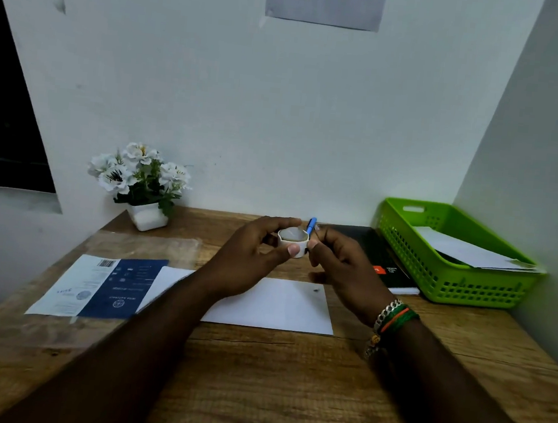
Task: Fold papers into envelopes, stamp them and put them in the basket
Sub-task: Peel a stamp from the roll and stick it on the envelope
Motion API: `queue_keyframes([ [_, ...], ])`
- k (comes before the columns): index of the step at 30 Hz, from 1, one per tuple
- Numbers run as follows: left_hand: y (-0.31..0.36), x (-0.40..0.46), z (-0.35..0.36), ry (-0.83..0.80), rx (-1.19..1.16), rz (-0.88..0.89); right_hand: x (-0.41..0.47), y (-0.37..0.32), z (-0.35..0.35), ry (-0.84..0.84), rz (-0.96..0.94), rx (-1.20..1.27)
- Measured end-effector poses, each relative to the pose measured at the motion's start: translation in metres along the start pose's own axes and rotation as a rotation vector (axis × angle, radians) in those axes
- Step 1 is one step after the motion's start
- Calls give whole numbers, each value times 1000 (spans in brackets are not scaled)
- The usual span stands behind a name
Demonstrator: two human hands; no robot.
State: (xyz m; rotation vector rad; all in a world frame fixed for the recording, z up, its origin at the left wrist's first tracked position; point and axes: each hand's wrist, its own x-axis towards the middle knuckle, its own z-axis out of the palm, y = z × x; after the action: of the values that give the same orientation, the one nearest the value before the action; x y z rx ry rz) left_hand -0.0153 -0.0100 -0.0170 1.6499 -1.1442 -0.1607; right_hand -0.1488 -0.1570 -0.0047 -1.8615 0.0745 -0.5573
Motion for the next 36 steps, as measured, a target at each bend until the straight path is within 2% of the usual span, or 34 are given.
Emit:
queue_keyframes([
  [16,-5,2,-1,-99,-87,-51,1,7,3,3,80,82],
  [21,-4,3,-2,4,-69,-69,2,7,5,141,54,131],
  [27,-1,3,2,107,-37,-46,1,10,8,269,-27,53],
  [32,-3,3,6,134,-26,-36,3,16,6,303,-33,49],
  [36,-2,2,6,84,-35,-27,5,20,4,226,-12,-12],
])
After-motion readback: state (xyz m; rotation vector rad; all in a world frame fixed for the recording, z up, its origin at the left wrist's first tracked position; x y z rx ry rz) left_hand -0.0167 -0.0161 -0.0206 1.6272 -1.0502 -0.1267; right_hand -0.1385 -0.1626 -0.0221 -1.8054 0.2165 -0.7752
